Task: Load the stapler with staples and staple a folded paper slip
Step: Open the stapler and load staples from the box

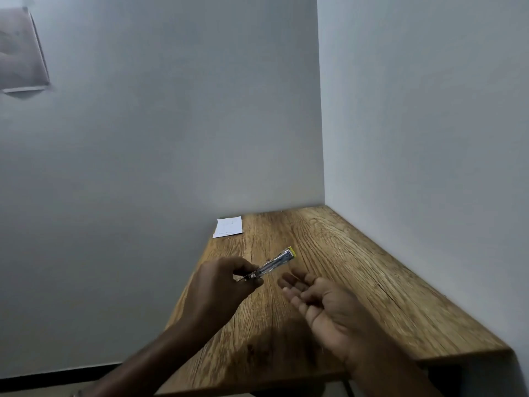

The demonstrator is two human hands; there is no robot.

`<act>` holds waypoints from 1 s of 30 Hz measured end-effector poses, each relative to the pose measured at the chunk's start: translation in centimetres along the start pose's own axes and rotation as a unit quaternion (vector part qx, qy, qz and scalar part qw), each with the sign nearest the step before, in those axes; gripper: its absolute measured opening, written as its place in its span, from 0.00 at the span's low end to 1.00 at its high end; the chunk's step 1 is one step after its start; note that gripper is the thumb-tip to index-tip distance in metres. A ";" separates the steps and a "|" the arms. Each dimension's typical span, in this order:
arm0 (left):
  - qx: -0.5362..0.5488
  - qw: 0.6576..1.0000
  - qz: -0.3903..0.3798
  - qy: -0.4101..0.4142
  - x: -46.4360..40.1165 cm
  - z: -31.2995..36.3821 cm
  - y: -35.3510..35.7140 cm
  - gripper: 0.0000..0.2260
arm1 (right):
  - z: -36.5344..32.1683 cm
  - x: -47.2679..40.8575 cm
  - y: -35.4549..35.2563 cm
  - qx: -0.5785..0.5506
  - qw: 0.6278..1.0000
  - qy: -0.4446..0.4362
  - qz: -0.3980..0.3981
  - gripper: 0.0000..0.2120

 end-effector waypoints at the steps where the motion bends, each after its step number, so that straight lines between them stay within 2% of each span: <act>1: 0.012 1.000 -0.023 -0.017 -0.1 -0.6 0.4 0.06 | -0.9 -0.2 -0.5 0.018 1.000 -0.011 -0.012 0.19; 5: 0.005 0.996 -0.071 -0.047 -0.6 -2.4 1.8 0.08 | -5.4 -1.6 -2.7 0.134 0.987 -0.080 -0.039 0.11; 7: 0.003 0.994 -0.087 -0.060 -0.7 -3.1 2.5 0.10 | -8.0 -2.6 -3.7 0.274 0.952 -0.131 -0.028 0.11; 10: 0.018 0.991 -0.104 -0.085 -0.6 -4.0 3.3 0.10 | -10.5 -5.1 -5.0 0.480 0.862 -0.164 -0.015 0.14; 14: 0.027 0.988 -0.122 -0.095 -0.6 -4.6 4.2 0.10 | -10.4 -8.1 -5.8 0.600 0.787 -0.125 -0.064 0.16; 16: 0.027 0.987 -0.131 -0.094 -0.7 -4.7 4.6 0.11 | -10.0 -8.8 -5.5 0.671 0.716 -0.148 -0.123 0.17; 18: 0.023 0.986 -0.139 -0.090 -0.7 -4.6 4.8 0.10 | -9.4 -8.8 -5.2 0.745 0.617 -0.175 -0.183 0.19; 19: 0.020 0.985 -0.145 -0.086 -0.8 -4.5 5.0 0.10 | -9.1 -8.7 -5.4 0.768 0.581 -0.179 -0.202 0.21; 20: 0.019 0.985 -0.148 -0.084 -0.8 -4.4 5.2 0.10 | -8.7 -8.6 -5.8 0.780 0.560 -0.179 -0.216 0.21; 27: 0.014 0.985 -0.158 -0.070 -1.1 -4.5 5.8 0.10 | -6.8 -8.1 -7.0 0.795 0.521 -0.149 -0.273 0.22; 30: 0.013 0.984 -0.166 -0.066 -1.0 -4.7 6.1 0.10 | -6.5 -7.9 -7.2 0.792 0.528 -0.123 -0.283 0.22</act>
Point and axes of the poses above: each hand's wrist, its own x-axis away from the middle knuckle, its own y-axis out of the palm, z = x × y, the point moved 9 cm from there along -x, towards the middle knuckle, and after that the axes turned 10 degrees about -y, right-handed, at the moved point
